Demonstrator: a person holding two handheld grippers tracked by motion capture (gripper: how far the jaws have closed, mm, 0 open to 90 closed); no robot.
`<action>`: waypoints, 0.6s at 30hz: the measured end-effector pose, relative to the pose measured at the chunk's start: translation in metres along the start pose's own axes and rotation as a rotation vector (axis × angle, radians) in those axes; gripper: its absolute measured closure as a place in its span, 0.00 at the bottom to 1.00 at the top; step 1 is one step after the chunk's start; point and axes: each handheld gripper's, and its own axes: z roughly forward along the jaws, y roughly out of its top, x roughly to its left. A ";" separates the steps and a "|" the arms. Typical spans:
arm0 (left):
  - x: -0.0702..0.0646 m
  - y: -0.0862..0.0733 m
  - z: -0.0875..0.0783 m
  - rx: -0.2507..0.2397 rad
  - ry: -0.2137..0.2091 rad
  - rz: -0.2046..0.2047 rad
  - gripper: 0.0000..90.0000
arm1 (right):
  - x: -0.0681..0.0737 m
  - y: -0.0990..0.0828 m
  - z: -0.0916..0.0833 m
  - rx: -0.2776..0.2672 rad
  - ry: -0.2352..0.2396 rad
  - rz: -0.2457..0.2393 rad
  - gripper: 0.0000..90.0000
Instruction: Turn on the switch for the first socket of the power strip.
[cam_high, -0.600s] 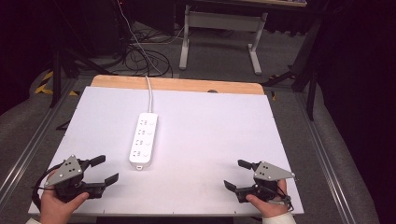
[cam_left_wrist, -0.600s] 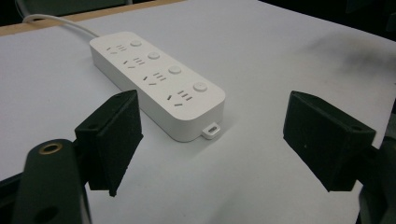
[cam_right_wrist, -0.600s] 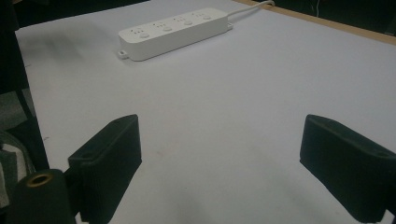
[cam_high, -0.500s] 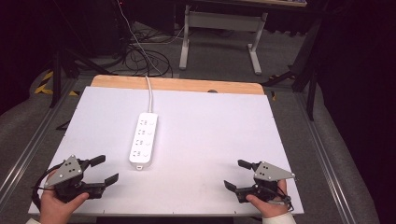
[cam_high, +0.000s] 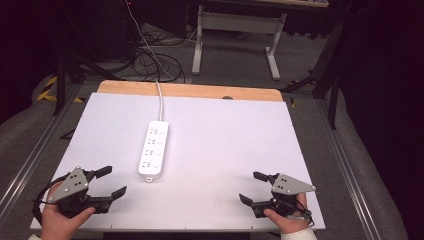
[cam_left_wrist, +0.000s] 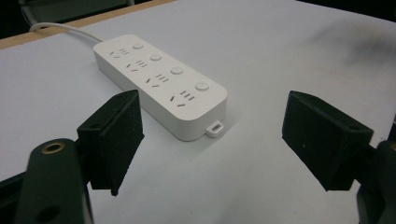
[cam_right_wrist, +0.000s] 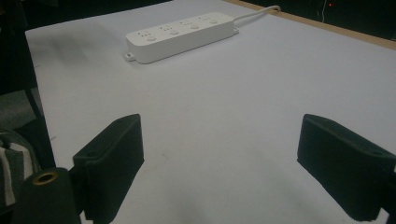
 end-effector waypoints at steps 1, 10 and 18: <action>0.000 0.000 0.000 0.000 -0.003 -0.003 0.23 | 0.000 0.000 0.000 0.000 0.001 0.000 0.17; 0.002 0.003 -0.001 -0.018 -0.041 -0.066 0.25 | -0.001 -0.001 0.000 0.000 0.003 0.005 0.17; 0.005 0.011 -0.001 -0.006 -0.037 -0.039 0.30 | -0.001 -0.001 0.000 0.004 0.004 0.009 0.17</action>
